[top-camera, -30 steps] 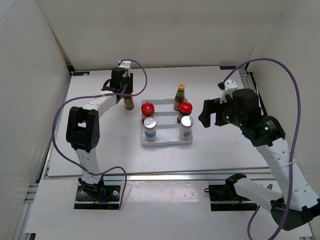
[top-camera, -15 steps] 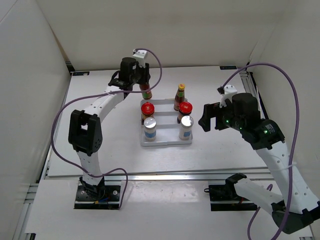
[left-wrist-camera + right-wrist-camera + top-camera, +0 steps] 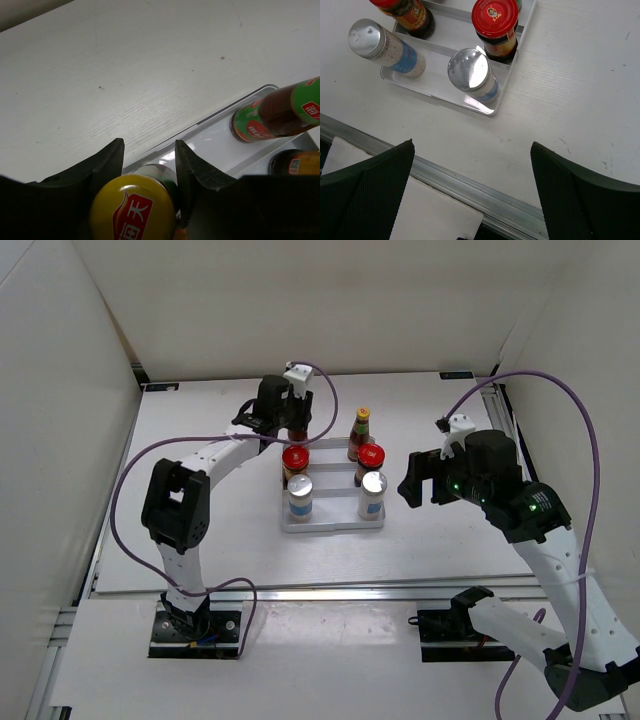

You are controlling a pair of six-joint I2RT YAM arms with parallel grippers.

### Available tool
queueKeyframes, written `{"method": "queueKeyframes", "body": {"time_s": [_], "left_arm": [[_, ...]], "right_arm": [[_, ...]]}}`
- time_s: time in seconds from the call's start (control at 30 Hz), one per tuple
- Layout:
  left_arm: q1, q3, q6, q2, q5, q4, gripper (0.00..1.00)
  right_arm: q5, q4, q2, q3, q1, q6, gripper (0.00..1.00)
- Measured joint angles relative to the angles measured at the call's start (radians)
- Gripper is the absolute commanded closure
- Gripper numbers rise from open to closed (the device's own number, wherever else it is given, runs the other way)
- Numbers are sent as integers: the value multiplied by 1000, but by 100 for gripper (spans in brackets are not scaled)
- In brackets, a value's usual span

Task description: Organize the condiment bottles

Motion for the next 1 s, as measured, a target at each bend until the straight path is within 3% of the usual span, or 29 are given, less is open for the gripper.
{"method": "queueKeyframes", "body": {"time_s": [0.23, 0.37, 0.4, 0.43, 0.47, 0.5, 0.77, 1.0], "left_arm": [[0, -50, 14, 1, -38, 18, 89], [0, -63, 18, 4, -51, 25, 74], [0, -63, 19, 4, -54, 26, 62], [0, -63, 19, 5, -56, 25, 38], [0, -63, 19, 4, -61, 25, 28], [0, -63, 14, 4, -67, 31, 0], [-14, -54, 5, 1, -136, 51, 0], [-19, 58, 5, -63, -156, 20, 0]], "right_arm": [[-3, -1, 0, -2, 0, 0, 0], [-3, -1, 0, -8, 0, 1, 0], [-3, -1, 0, -10, 0, 1, 0], [-3, -1, 0, -13, 0, 1, 0], [-3, -2, 0, -14, 0, 1, 0], [-3, -2, 2, -14, 0, 2, 0], [-4, -2, 24, -14, 0, 6, 0], [-14, -2, 48, -11, 0, 10, 0]]}}
